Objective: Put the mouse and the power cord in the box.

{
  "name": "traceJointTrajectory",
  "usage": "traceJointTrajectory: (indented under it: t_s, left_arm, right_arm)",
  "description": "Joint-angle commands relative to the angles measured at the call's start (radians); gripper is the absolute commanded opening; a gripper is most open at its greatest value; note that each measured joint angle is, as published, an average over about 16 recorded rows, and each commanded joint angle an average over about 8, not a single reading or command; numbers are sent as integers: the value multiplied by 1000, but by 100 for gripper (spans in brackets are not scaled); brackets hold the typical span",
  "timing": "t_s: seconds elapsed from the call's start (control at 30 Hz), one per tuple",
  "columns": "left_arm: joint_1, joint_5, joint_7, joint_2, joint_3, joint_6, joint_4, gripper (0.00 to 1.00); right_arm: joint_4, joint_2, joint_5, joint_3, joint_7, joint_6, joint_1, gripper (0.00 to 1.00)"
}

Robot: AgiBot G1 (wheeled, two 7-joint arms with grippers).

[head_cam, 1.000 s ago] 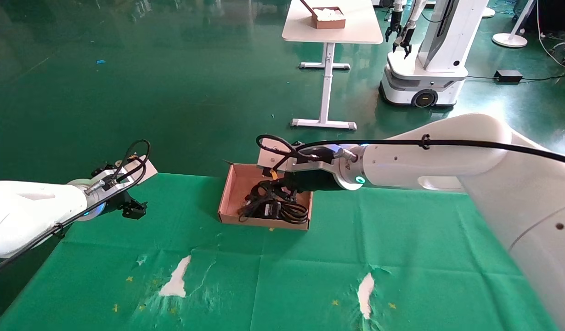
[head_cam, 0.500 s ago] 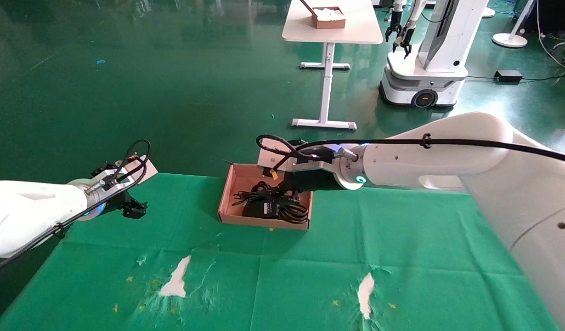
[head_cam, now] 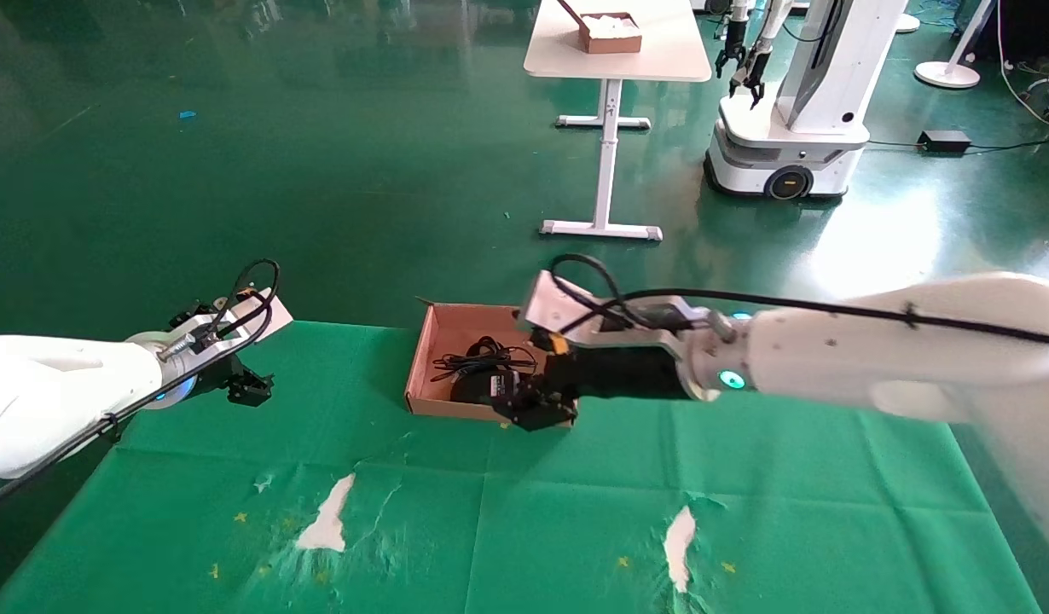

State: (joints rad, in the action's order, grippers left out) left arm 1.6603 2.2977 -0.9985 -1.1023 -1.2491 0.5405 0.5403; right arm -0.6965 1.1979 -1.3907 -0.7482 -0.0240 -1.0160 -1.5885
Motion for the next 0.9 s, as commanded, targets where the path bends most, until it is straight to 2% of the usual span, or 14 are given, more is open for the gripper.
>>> traceJointTrajectory:
  t_s: [0.03,0.73,0.9]
  left_arm:
    - [0,0,0,0,0,0,0,100]
    - [0,0,0,0,0,0,0,100]
    - [-17,-46,24,14,28,28,22,100]
  right_arm:
    - [-26,-26,29,20,-7,-21,22,100]
    - [-294,-294,331,235,-82,-240,257,100]
    - [-358,-357,402,285,-100,-292,313,100]
